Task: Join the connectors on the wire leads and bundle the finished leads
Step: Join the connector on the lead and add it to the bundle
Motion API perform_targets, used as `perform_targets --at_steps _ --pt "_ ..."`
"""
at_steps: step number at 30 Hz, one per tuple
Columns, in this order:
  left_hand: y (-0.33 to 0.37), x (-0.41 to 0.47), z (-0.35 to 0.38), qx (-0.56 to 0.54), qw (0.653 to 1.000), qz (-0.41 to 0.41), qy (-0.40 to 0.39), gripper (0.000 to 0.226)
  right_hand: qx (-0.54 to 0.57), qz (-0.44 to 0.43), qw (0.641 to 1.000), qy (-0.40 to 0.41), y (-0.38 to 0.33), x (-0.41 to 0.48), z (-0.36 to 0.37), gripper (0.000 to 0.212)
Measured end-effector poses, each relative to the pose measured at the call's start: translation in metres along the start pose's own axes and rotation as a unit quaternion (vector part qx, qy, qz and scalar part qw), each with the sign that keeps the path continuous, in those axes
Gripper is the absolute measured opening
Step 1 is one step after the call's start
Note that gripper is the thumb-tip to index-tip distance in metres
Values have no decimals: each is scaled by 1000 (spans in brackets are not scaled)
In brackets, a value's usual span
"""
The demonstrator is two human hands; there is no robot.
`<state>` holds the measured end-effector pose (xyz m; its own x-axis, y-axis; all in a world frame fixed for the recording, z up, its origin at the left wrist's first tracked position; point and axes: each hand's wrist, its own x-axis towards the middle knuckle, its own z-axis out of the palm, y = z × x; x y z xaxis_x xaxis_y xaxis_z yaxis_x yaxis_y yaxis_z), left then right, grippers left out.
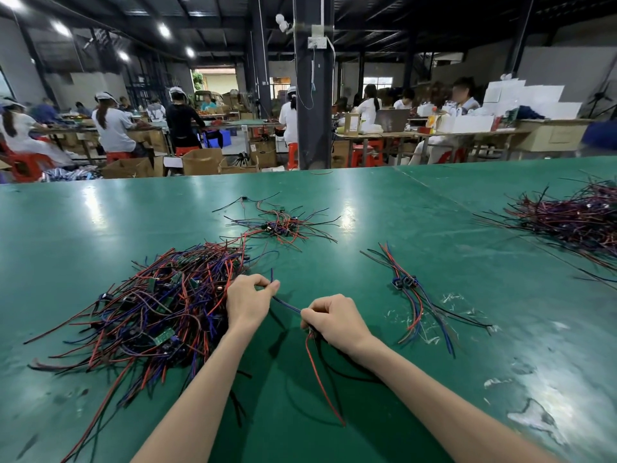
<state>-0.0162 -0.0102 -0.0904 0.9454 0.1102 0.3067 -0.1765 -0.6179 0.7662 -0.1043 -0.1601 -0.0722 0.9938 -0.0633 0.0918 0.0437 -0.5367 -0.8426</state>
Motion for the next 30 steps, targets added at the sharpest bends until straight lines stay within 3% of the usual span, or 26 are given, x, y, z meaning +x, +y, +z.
perform_targets --at_steps 3,7,13,19,25,30 --pt "8 -6 -3 -121 992 -14 21 14 24 18 1000 -9 -4 -4 -1 24" --pt "19 -9 -2 -251 966 -61 28 8 137 58 988 -44 -10 -13 3 29" --pt "25 -8 2 -286 957 -41 23 15 218 99 969 -64 -16 -20 -1 30" --pt "24 -3 -3 -338 935 -90 52 27 212 82 968 -111 -19 -27 -5 32" --pt "26 -5 -4 -385 913 -130 28 9 208 79 967 -121 -18 -26 -6 30" --pt "33 -10 -9 -492 853 -173 -33 17 218 65 970 -91 -12 -26 -2 29"
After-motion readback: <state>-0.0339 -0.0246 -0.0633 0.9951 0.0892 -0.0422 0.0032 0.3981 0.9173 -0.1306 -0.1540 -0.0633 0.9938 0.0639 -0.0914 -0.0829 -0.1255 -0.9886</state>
